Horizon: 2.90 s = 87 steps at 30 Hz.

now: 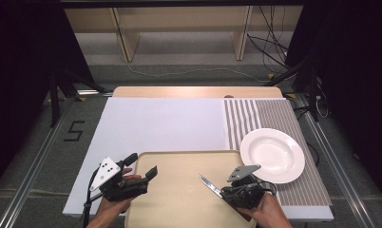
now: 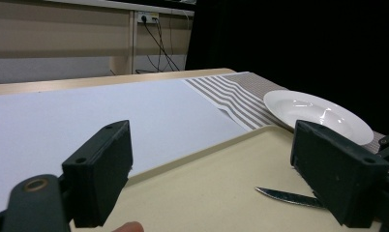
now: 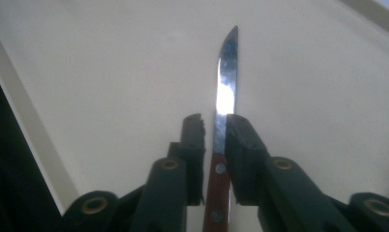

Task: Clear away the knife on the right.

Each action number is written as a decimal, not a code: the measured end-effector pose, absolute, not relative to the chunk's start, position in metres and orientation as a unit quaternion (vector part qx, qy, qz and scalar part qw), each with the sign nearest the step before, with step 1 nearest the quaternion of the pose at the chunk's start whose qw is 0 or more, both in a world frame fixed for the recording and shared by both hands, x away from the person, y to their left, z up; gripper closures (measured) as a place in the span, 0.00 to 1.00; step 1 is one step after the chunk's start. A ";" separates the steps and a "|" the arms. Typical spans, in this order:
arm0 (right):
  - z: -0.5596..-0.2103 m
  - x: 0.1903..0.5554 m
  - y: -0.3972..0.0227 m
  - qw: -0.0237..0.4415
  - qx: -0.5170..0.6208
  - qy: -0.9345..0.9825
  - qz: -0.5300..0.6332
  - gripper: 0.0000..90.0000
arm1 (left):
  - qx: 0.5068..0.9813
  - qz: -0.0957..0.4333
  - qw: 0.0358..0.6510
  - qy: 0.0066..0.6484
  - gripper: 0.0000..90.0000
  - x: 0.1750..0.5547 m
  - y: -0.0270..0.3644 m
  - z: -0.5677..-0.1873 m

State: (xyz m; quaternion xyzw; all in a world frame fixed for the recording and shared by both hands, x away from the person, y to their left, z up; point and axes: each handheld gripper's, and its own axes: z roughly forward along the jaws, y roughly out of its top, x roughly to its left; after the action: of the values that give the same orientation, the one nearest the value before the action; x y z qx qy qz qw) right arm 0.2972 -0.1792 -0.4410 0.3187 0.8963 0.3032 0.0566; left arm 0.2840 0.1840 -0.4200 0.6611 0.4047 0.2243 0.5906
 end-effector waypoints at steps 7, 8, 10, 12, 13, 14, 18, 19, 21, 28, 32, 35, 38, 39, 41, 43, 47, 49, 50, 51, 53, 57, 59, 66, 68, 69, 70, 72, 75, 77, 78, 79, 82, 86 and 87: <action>-0.448 0.295 -0.170 0.046 0.274 0.915 0.291 1.00 | 0.661 0.224 0.591 0.405 0.16 0.284 0.184 -0.420; -0.450 0.295 -0.169 0.046 0.270 0.918 0.288 1.00 | 0.661 0.223 0.591 0.405 0.16 0.284 0.184 -0.420; -0.453 0.294 -0.166 0.046 0.260 0.925 0.274 1.00 | 0.661 0.223 0.590 0.406 0.16 0.284 0.184 -0.420; -0.457 0.294 -0.164 0.049 0.255 0.929 0.263 1.00 | 0.661 0.224 0.590 0.406 0.16 0.284 0.184 -0.420; -0.458 0.294 -0.164 0.048 0.260 0.929 0.258 1.00 | 0.661 0.224 0.590 0.406 0.16 0.284 0.184 -0.420; -0.459 0.295 -0.163 0.052 0.260 0.930 0.256 1.00 | 0.661 0.223 0.590 0.407 0.16 0.284 0.185 -0.420; -0.462 0.297 -0.165 0.056 0.264 0.931 0.245 1.00 | 0.660 0.223 0.591 0.407 0.16 0.284 0.185 -0.420; -0.462 0.297 -0.165 0.056 0.271 0.929 0.246 1.00 | 0.660 0.223 0.591 0.407 0.16 0.284 0.185 -0.420; -0.462 0.297 -0.165 0.057 0.272 0.929 0.244 1.00 | 0.660 0.222 0.591 0.408 0.16 0.284 0.185 -0.420; -0.464 0.299 -0.166 0.064 0.275 0.930 0.236 1.00 | 0.659 0.222 0.591 0.409 0.16 0.285 0.185 -0.420; -0.463 0.301 -0.168 0.066 0.283 0.928 0.235 1.00 | 0.659 0.222 0.591 0.409 0.16 0.285 0.185 -0.420; -0.463 0.303 -0.171 0.069 0.293 0.925 0.233 1.00 | 0.659 0.222 0.591 0.409 0.16 0.285 0.185 -0.420; -0.463 0.304 -0.173 0.075 0.299 0.924 0.228 1.00 | 0.659 0.222 0.590 0.410 0.16 0.285 0.186 -0.420; -0.462 0.305 -0.174 0.074 0.300 0.924 0.227 1.00 | 0.659 0.222 0.590 0.410 0.16 0.285 0.186 -0.420; -0.462 0.306 -0.175 0.080 0.306 0.922 0.223 1.00 | 0.659 0.222 0.591 0.410 0.16 0.285 0.186 -0.420; -0.462 0.306 -0.176 0.083 0.313 0.920 0.221 1.00 | 0.658 0.222 0.591 0.410 0.16 0.285 0.186 -0.420; -0.462 0.307 -0.178 0.090 0.322 0.918 0.213 1.00 | 0.657 0.221 0.592 0.411 0.16 0.285 0.186 -0.420; -0.462 0.308 -0.180 0.094 0.323 0.918 0.211 1.00 | 0.657 0.222 0.593 0.410 0.16 0.284 0.186 -0.420; -0.462 0.308 -0.181 0.097 0.327 0.916 0.209 1.00 | 0.657 0.222 0.593 0.410 0.16 0.284 0.186 -0.420; -0.461 0.309 -0.182 0.099 0.331 0.915 0.206 1.00 | 0.656 0.221 0.593 0.411 0.16 0.284 0.186 -0.420; -0.461 0.309 -0.185 0.101 0.338 0.913 0.204 1.00 | 0.656 0.221 0.593 0.411 0.16 0.285 0.186 -0.420; -0.459 0.311 -0.191 0.104 0.348 0.910 0.201 1.00 | 0.657 0.222 0.593 0.410 0.16 0.284 0.186 -0.420; -0.459 0.311 -0.193 0.107 0.351 0.909 0.200 1.00 | 0.658 0.223 0.592 0.409 0.16 0.284 0.186 -0.420; -0.457 0.311 -0.202 0.110 0.363 0.905 0.194 1.00 | 0.659 0.224 0.592 0.406 0.16 0.284 0.185 -0.419; -0.457 0.311 -0.202 0.111 0.365 0.904 0.194 1.00 | 0.659 0.224 0.592 0.406 0.16 0.284 0.185 -0.419; -0.457 0.311 -0.203 0.110 0.365 0.904 0.193 1.00 | 0.660 0.224 0.591 0.405 0.16 0.284 0.185 -0.420; -0.458 0.311 -0.204 0.109 0.366 0.904 0.190 1.00 | 0.659 0.224 0.592 0.406 0.16 0.284 0.185 -0.420; -0.457 0.311 -0.205 0.106 0.367 0.905 0.189 1.00 | 0.660 0.225 0.591 0.405 0.16 0.284 0.185 -0.420; -0.456 0.312 -0.206 0.106 0.371 0.902 0.194 1.00 | 0.659 0.225 0.592 0.405 0.16 0.284 0.185 -0.419; -0.453 0.311 -0.208 0.101 0.370 0.898 0.215 0.99 | 0.660 0.225 0.592 0.404 0.16 0.284 0.185 -0.419; -0.450 0.311 -0.209 0.107 0.368 0.895 0.227 0.98 | 0.659 0.225 0.593 0.404 0.16 0.283 0.185 -0.419; -0.447 0.311 -0.210 0.109 0.367 0.892 0.242 0.95 | 0.659 0.224 0.593 0.404 0.16 0.284 0.185 -0.420; -0.438 0.308 -0.210 0.118 0.361 0.885 0.269 0.93 | 0.661 0.224 0.592 0.403 0.16 0.283 0.184 -0.420; -0.432 0.305 -0.209 0.122 0.353 0.875 0.307 0.83 | 0.663 0.224 0.591 0.402 0.16 0.284 0.184 -0.420; -0.430 0.305 -0.209 0.122 0.353 0.872 0.317 0.78 | 0.663 0.224 0.591 0.402 0.16 0.284 0.184 -0.420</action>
State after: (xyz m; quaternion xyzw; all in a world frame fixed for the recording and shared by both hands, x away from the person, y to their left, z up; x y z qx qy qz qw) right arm 0.3050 -0.2092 -0.4301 0.3526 0.8721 0.3168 0.1216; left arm 0.2836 0.1841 -0.4201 0.6629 0.4018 0.2244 0.5906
